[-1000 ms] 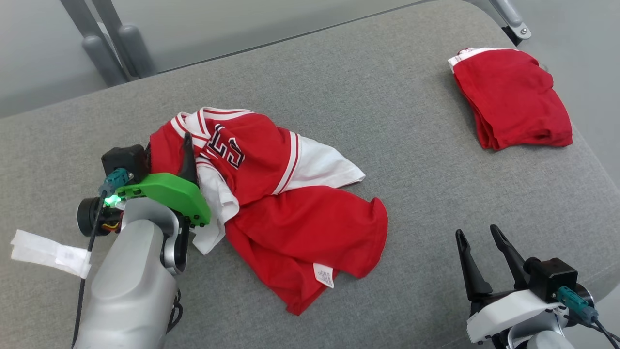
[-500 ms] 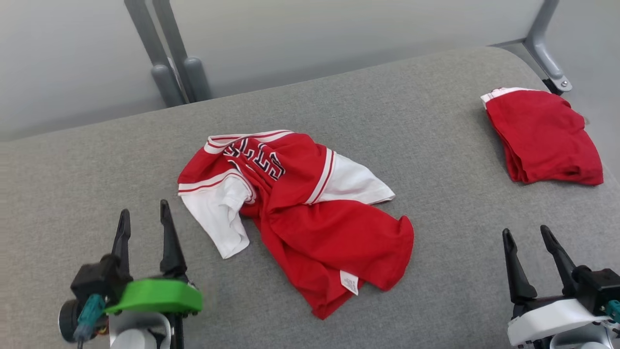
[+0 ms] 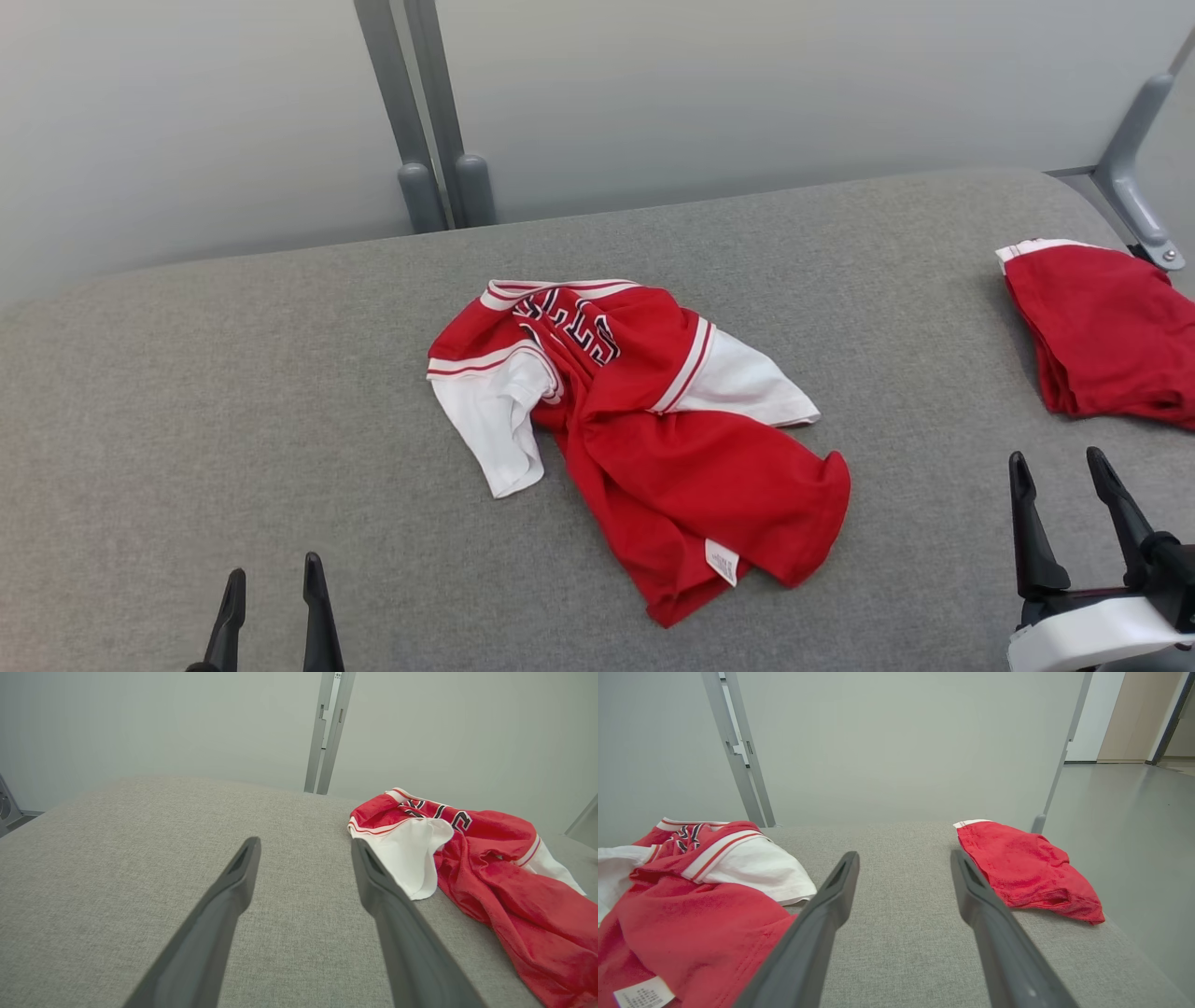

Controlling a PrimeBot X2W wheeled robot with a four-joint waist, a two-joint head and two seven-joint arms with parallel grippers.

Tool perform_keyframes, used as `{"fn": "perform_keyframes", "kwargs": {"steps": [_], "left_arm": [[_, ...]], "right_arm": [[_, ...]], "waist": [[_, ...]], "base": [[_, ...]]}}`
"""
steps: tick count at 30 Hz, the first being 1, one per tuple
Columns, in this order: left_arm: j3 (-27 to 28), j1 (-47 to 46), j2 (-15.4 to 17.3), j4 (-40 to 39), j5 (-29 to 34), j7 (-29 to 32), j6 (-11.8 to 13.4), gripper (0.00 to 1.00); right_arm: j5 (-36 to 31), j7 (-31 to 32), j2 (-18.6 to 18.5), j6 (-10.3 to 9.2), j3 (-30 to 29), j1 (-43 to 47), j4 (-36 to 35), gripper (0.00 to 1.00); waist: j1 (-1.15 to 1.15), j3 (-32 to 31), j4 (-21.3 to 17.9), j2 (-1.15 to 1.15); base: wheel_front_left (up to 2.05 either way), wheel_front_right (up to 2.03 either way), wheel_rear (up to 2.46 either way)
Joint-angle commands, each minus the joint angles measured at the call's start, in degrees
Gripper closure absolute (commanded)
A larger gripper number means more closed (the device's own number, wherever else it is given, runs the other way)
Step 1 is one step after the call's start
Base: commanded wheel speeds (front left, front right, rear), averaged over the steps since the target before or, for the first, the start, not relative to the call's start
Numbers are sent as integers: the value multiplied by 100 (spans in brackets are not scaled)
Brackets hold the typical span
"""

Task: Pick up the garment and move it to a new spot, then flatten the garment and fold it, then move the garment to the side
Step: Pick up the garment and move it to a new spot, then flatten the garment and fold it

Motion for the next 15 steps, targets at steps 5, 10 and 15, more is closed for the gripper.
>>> {"fn": "perform_keyframes", "kwargs": {"steps": [5,10,15], "left_arm": [[76,73,-11,-114,29,-1,-73,0],[46,113,-12,-115,-25,-1,-38,0],[-18,77,-12,-103,-28,-1,-34,0]], "right_arm": [[-79,-18,-7,-2,86,61,-13,0],[-59,-18,-16,-2,158,-2,8,0],[-36,-17,-50,-2,207,-38,16,0]], "waist": [[0,-87,156,0],[0,-100,239,0],[0,-74,325,0]], "base": [[0,0,0],[0,0,0],[0,0,0]]}}
